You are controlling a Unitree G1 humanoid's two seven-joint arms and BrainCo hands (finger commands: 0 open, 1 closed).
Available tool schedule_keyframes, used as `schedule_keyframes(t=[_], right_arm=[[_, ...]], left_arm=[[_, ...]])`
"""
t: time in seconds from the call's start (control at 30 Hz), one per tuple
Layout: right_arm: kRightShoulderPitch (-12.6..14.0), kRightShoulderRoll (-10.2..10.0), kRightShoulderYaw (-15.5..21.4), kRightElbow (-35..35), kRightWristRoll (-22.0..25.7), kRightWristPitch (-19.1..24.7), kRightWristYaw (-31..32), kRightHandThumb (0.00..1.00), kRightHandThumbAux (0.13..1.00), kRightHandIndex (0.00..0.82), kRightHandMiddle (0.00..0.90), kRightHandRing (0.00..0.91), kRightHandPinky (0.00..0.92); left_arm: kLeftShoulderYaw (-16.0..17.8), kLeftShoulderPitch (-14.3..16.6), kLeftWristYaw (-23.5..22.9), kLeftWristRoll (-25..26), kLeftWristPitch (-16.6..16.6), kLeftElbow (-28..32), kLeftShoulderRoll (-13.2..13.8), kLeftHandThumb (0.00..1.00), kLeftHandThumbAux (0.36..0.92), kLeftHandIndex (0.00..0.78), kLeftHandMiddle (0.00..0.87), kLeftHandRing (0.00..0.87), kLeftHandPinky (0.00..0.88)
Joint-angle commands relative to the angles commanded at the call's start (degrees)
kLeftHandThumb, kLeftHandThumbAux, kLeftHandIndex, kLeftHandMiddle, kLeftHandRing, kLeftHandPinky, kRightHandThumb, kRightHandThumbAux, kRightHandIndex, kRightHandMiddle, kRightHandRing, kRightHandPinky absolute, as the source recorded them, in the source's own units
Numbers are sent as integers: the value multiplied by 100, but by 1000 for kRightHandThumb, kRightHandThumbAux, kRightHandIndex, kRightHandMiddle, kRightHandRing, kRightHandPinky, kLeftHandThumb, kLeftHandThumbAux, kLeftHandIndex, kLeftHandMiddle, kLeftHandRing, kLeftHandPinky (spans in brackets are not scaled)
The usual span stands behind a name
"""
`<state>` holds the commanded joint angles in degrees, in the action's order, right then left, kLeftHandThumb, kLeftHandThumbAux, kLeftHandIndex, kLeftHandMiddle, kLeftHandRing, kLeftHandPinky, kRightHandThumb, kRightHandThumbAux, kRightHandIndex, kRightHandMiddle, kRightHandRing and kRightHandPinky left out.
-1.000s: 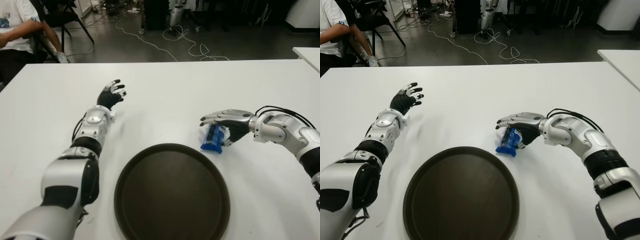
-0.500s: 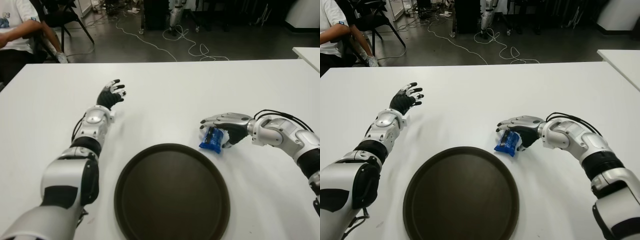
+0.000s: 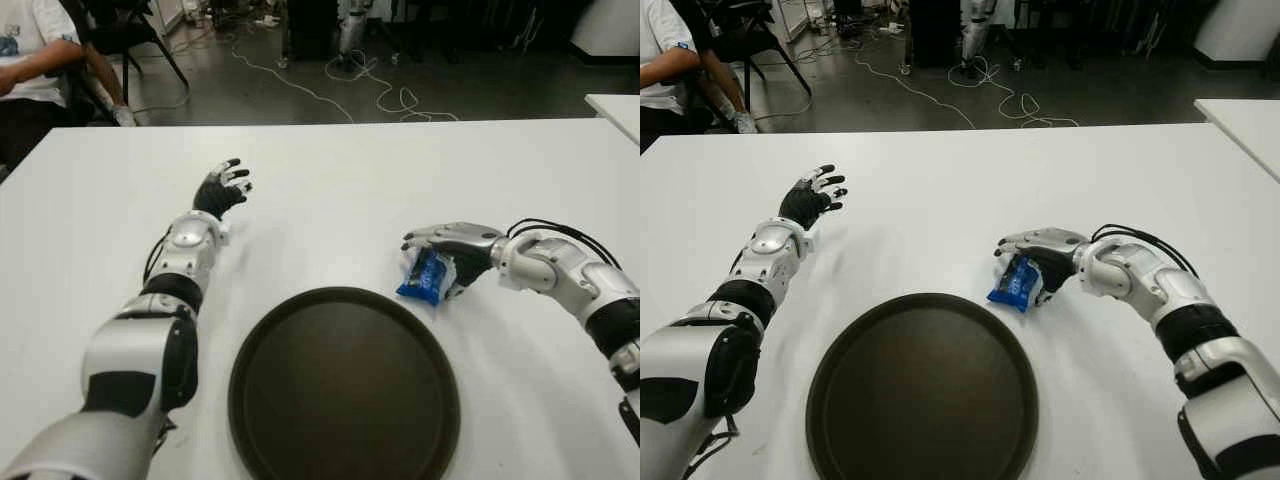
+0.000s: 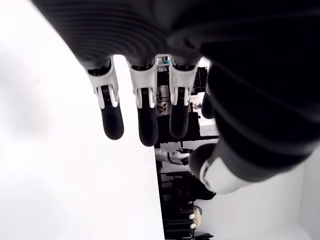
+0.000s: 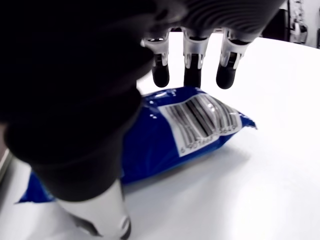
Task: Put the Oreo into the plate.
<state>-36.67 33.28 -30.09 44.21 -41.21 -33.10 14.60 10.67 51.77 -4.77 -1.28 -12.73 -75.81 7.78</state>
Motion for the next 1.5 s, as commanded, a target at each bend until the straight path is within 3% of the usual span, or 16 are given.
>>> schedule_keyframes(t=[0.47,0.9,1.07,1.5], right_arm=[[-4,-18,-39,133,-6,-205,-355,75,923,99,115,116,129],[-110,83,-185,267,-329,-453,-789,86,913,112,122,122,140],[-195,67,-308,484,-551,-538,-1173,159,901,135,151,157,216],[-238,72,-453,673,-771,-594,-1809,332,849,189,208,214,269]], left_arm=[[19,12,13,25,22,3,-37,0,762,112,189,183,190],[56,24,41,59,30,10,-74,0,770,105,183,189,200],[51,27,36,44,21,12,-81,0,763,105,178,184,189],[13,36,33,5,26,12,-75,0,748,99,176,178,182]])
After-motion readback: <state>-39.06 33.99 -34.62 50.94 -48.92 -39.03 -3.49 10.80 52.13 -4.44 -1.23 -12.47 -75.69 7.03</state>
